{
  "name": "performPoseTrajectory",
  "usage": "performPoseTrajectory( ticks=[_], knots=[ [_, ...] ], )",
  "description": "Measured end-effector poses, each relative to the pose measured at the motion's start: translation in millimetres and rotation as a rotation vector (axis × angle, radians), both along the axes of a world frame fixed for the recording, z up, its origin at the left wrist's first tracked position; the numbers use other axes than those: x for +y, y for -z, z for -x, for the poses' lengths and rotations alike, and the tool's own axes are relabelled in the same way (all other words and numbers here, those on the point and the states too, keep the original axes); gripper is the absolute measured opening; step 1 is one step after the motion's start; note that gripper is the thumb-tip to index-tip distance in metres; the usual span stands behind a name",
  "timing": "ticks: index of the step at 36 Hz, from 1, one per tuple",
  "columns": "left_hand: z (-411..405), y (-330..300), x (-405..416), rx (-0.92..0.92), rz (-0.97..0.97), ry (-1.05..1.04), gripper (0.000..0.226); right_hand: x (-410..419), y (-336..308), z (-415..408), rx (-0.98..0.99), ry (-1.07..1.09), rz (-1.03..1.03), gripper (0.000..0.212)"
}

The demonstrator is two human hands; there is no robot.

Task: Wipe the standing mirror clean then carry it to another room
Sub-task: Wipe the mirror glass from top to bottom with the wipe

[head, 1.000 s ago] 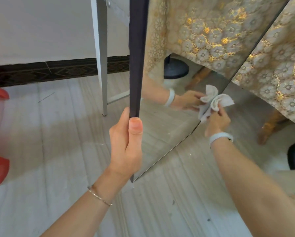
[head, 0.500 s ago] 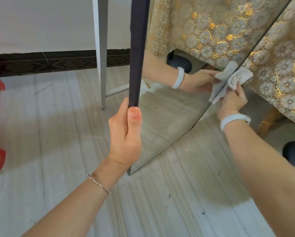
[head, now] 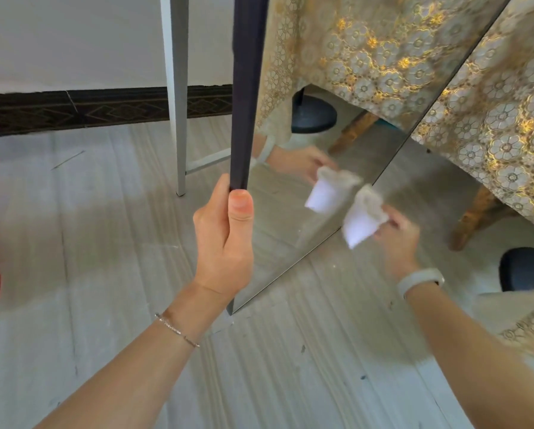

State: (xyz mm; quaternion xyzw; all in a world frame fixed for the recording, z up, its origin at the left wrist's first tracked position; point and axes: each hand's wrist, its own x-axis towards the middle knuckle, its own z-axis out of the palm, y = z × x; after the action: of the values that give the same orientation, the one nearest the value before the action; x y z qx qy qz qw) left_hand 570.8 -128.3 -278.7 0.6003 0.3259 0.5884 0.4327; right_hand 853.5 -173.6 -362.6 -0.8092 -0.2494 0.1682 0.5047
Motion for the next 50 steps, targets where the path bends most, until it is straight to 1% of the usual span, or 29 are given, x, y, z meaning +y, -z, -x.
performPoseTrajectory(
  ticks=[2,3,4,6,8,10,12,15,17,18,19,20,21,22,23,24,26,28,30,32,33,35,38,40,42,44,47,50],
  knots=[
    [-0.1,0.0,1.0,0.002,-0.007,-0.007,0.046,23.4,-19.6,-3.8,-0.048,0.133,-0.159,0.036],
    [-0.1,-0.2,1.2,-0.005,-0.007,-0.005,0.048,34.8,-28.5,-1.3,-0.034,0.157,-0.229,0.034],
    [-0.1,-0.3,1.4,-0.017,-0.006,0.001,0.054,44.8,-33.4,3.7,-0.008,0.158,-0.281,0.033],
    [0.7,-0.8,1.1,-0.023,-0.002,0.009,0.064,55.9,-32.5,21.3,0.043,0.164,-0.330,0.031],
    [0.9,-0.9,0.7,-0.025,-0.009,0.008,0.062,50.8,-17.2,43.2,0.059,0.149,-0.335,0.033],
    [0.9,0.7,0.9,-0.007,-0.022,0.000,0.052,31.5,6.0,66.5,0.058,0.069,-0.264,0.031],
    [1.2,2.5,1.3,0.003,-0.047,-0.016,0.038,3.3,31.2,84.8,0.099,-0.097,-0.125,0.028],
    [-0.2,-0.7,-1.2,-0.010,-0.052,0.000,0.027,-39.1,56.2,96.8,0.138,-0.422,0.171,0.035],
    [-1.4,-3.3,-2.6,-0.011,-0.062,0.027,0.023,-52.5,56.9,88.2,0.160,-0.509,0.279,0.041],
    [-1.4,-3.6,-3.0,-0.011,-0.062,0.036,0.025,-53.5,52.8,80.1,0.153,-0.498,0.298,0.042],
    [-1.1,-2.9,-2.6,-0.015,-0.047,0.043,0.031,-52.7,45.7,72.5,0.135,-0.474,0.285,0.041],
    [-0.7,-1.7,-1.6,-0.023,-0.025,0.040,0.043,-49.8,37.5,63.4,0.085,-0.431,0.250,0.039],
    [-0.3,0.6,-0.4,-0.027,-0.015,0.031,0.055,-44.3,26.2,56.7,0.033,-0.373,0.179,0.039],
    [0.1,2.0,0.1,-0.024,-0.016,0.021,0.060,-37.5,15.5,49.8,-0.022,-0.296,0.097,0.040],
    [-0.4,2.5,0.5,-0.018,-0.024,0.011,0.058,-29.2,3.3,45.1,-0.071,-0.210,0.010,0.040],
    [-0.8,2.1,0.4,-0.011,-0.037,0.006,0.051,-19.1,-8.3,41.7,-0.114,-0.120,-0.084,0.039],
    [-1.2,-0.3,-0.2,-0.007,-0.041,0.004,0.046,3.9,-26.9,40.5,-0.148,0.026,-0.235,0.036],
    [-0.7,0.1,-0.3,-0.016,-0.028,0.009,0.051,23.6,-32.8,51.4,-0.124,0.076,-0.312,0.034],
    [0.5,1.1,0.5,-0.017,-0.026,0.000,0.051,33.9,-27.2,74.5,-0.174,0.057,-0.328,0.032],
    [0.7,1.1,0.4,-0.007,-0.037,-0.009,0.046,29.4,-9.3,98.7,-0.262,0.011,-0.326,0.028],
    [0.6,1.0,0.2,-0.007,-0.045,-0.008,0.040,20.9,2.3,109.5,-0.312,-0.034,-0.294,0.026],
    [0.4,1.5,-0.2,-0.003,-0.056,-0.023,0.034,-3.7,30.3,127.3,-0.374,-0.233,-0.229,0.027],
    [0.5,1.5,-0.8,-0.019,-0.039,-0.021,0.035,-43.3,66.8,147.1,-0.316,-0.562,-0.091,0.037],
    [0.8,0.5,-1.8,-0.046,-0.028,0.000,0.034,-57.7,77.5,149.8,-0.208,-0.662,0.021,0.036],
    [1.3,-0.9,-3.0,-0.048,-0.033,0.027,0.029,-60.2,73.3,142.8,-0.104,-0.627,0.086,0.036],
    [2.0,-1.6,-2.8,-0.028,-0.052,0.034,0.028,-54.7,57.3,131.0,-0.042,-0.509,0.106,0.037],
    [2.9,-0.8,-0.5,-0.009,-0.056,0.047,0.035,-35.1,27.2,110.8,-0.129,-0.293,0.051,0.041],
    [4.6,1.5,1.9,-0.010,-0.053,0.055,0.035,-12.2,4.2,111.2,-0.163,-0.090,-0.126,0.038]
  ],
)
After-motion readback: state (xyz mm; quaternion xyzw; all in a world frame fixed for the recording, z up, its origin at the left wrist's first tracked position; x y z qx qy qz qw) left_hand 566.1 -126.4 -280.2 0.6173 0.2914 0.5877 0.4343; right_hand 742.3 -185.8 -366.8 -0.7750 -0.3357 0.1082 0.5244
